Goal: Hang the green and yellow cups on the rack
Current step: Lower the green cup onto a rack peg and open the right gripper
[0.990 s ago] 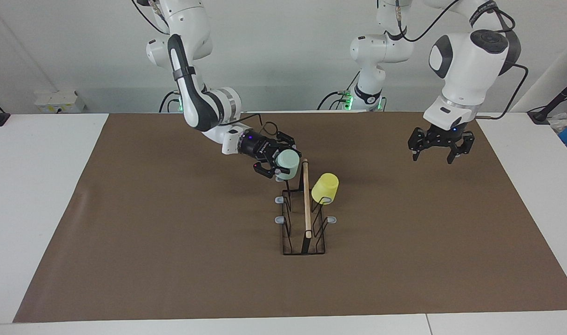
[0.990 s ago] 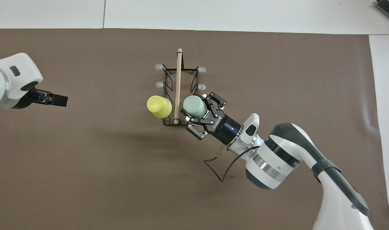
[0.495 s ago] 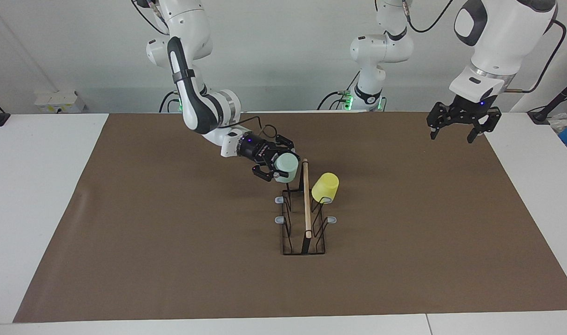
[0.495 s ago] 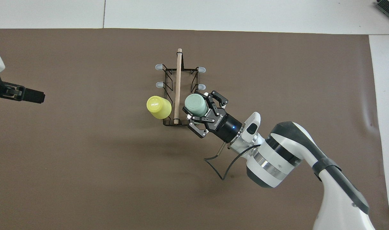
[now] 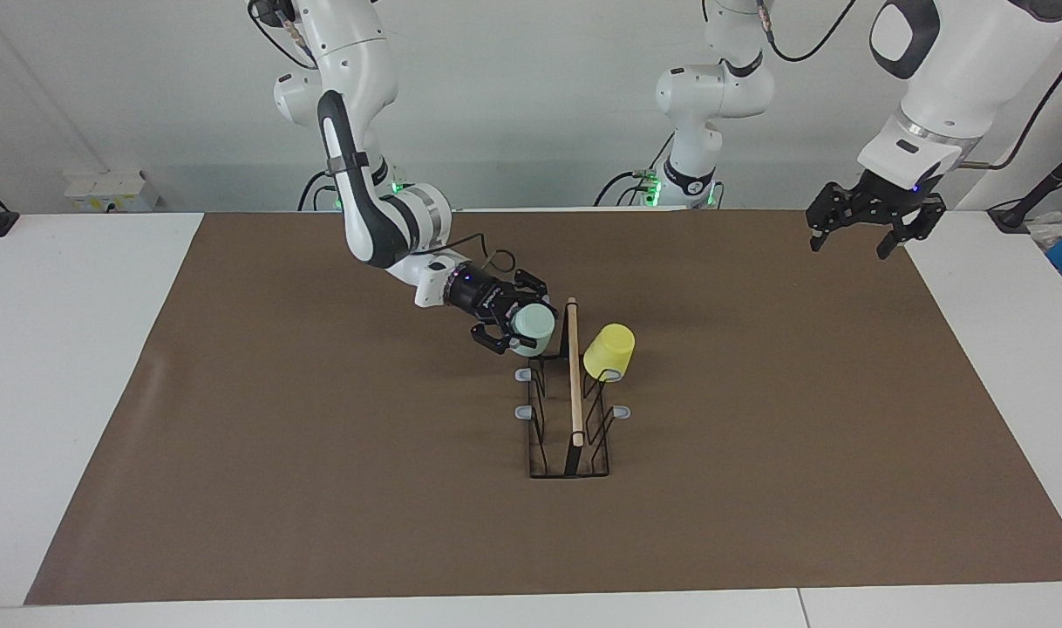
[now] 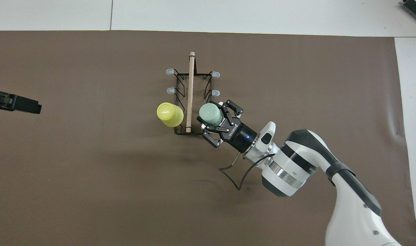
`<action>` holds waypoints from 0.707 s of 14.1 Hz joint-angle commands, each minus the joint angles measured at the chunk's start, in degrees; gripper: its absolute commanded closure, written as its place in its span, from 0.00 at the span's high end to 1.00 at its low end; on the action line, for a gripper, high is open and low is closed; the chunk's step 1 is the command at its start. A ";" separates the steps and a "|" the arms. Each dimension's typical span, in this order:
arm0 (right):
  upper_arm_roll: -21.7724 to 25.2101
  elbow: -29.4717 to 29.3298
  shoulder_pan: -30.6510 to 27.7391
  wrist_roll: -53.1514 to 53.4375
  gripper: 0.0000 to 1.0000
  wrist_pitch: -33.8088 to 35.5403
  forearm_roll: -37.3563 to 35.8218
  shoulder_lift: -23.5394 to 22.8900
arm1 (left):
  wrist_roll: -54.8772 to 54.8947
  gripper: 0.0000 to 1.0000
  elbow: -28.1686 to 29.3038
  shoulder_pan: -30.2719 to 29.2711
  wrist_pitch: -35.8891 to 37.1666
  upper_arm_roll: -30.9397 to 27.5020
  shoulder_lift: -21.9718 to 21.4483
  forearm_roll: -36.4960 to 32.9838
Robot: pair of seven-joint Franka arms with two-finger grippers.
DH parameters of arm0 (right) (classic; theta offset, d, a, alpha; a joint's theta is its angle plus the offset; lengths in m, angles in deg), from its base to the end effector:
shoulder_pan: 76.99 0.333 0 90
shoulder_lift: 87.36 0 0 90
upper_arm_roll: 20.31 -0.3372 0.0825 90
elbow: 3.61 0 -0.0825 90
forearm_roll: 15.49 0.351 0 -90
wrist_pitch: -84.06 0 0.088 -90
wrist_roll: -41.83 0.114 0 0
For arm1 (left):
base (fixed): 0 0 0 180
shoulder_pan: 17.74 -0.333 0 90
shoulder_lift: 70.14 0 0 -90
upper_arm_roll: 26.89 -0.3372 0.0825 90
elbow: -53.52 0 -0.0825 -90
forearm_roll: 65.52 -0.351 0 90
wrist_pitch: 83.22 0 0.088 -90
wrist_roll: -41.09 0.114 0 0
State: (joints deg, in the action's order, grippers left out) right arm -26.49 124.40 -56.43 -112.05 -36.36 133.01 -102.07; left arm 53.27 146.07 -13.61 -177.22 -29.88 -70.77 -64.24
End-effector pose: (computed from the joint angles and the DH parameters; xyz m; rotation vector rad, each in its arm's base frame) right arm 0.4894 0.2758 0.3319 -1.6282 -0.6622 -1.5912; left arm 0.5243 -0.0127 0.6311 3.1009 -0.3602 0.0598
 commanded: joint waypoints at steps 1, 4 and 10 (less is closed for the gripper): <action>-0.68 0.39 0.10 -4.06 0.00 2.82 6.71 -2.06 | 0.74 1.00 -1.50 0.88 1.63 -1.06 0.45 0.84; -0.68 0.65 0.10 -4.24 0.00 3.89 6.98 -2.78 | 0.04 1.00 -0.36 0.97 1.63 -1.06 -0.16 0.75; -0.68 0.57 0.10 -3.80 1.00 2.48 6.98 -2.86 | 0.03 1.00 -0.18 0.35 1.45 -0.97 -0.25 0.66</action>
State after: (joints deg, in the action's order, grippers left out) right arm -26.47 124.51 -56.42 -112.91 -33.38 133.01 -104.89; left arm 53.28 146.08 -13.53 -176.79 -30.04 -70.77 -64.12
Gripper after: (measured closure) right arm 0.185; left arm 0.000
